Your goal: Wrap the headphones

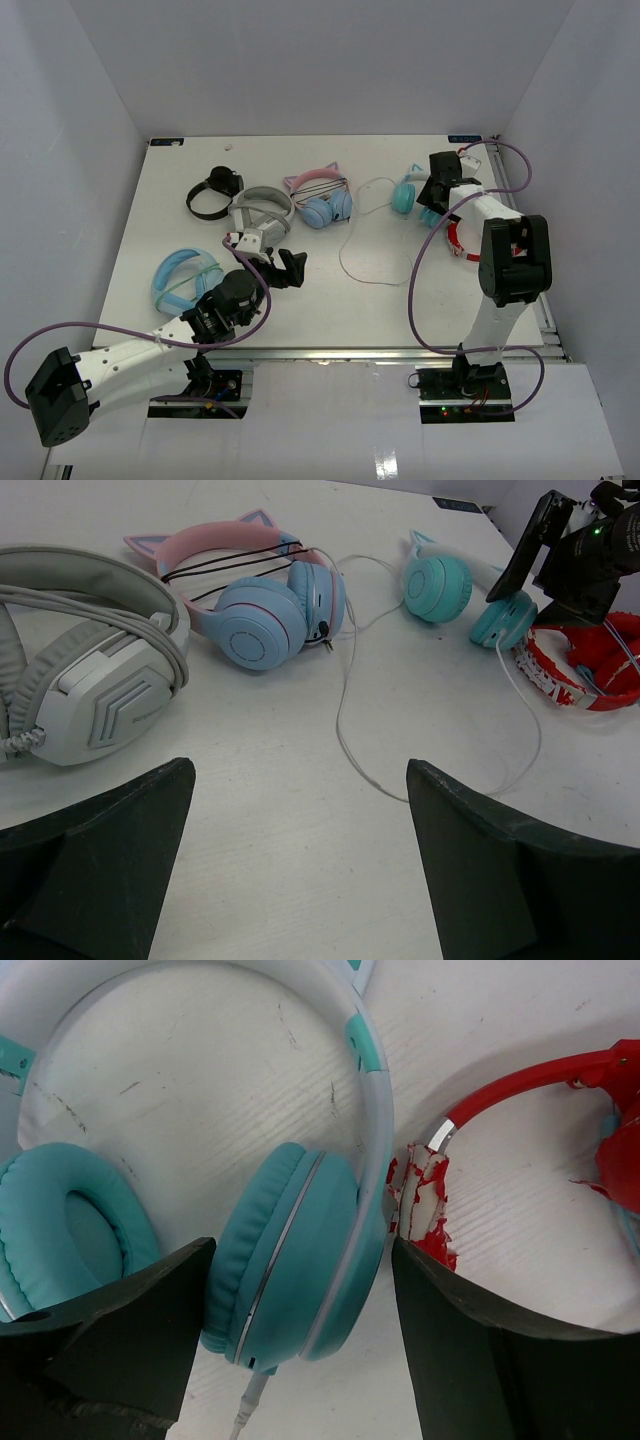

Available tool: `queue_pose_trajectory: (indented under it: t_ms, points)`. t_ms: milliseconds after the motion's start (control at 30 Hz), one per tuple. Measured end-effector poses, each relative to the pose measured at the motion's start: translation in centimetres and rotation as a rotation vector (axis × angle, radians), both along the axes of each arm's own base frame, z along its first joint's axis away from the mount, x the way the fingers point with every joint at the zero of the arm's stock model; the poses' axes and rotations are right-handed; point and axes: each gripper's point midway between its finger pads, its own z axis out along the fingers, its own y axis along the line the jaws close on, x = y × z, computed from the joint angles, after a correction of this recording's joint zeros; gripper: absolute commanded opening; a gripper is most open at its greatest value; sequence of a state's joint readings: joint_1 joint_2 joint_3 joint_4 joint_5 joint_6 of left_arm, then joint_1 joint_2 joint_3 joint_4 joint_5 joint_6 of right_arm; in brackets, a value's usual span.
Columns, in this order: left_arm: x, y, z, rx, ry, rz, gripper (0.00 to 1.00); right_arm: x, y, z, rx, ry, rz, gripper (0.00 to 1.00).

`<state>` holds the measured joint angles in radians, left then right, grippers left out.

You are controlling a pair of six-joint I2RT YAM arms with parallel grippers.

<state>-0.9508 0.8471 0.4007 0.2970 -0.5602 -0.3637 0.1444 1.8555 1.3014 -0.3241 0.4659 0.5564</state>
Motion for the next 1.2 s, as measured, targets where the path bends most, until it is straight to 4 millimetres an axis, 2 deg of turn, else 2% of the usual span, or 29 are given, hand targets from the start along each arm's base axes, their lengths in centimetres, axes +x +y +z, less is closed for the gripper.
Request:
queue_pose_trajectory:
  t_ms: [133, 367, 467, 733, 800, 833, 1000, 1200]
  points:
    - [0.0, 0.0, 0.0, 0.0, 0.0, 0.0, 0.98, -0.1, 0.3, -0.2, 0.024, 0.003, -0.005, 0.8]
    - [0.0, 0.0, 0.0, -0.001, 0.0, 0.0, 0.98, -0.7, 0.6, -0.6, 0.048, 0.028, -0.015, 0.77]
    - [0.0, 0.1, 0.2, -0.005, -0.003, 0.0, 0.98, -0.8, 0.8, -0.8, 0.054, 0.035, -0.015, 0.7]
    - [-0.1, 0.1, 0.4, -0.012, -0.005, 0.001, 0.98, 0.0, 0.9, -1.0, 0.048, 0.051, -0.005, 0.38]
    - [-0.1, 0.2, 0.5, -0.016, -0.008, 0.001, 0.98, 0.3, 0.9, -1.0, 0.043, 0.052, 0.0, 0.24]
    - [-0.1, 0.2, 0.6, -0.018, -0.009, 0.001, 0.98, 0.4, 0.9, -1.0, 0.039, 0.054, 0.004, 0.08]
    - [-0.1, 0.2, 0.6, -0.019, -0.01, 0.001, 0.96, 0.9, 0.7, -0.6, 0.002, 0.063, 0.038, 0.08]
    - [-0.1, 0.2, 0.6, -0.019, -0.01, 0.001, 0.94, 2.1, -0.1, 1.4, -0.075, 0.041, 0.086, 0.08]
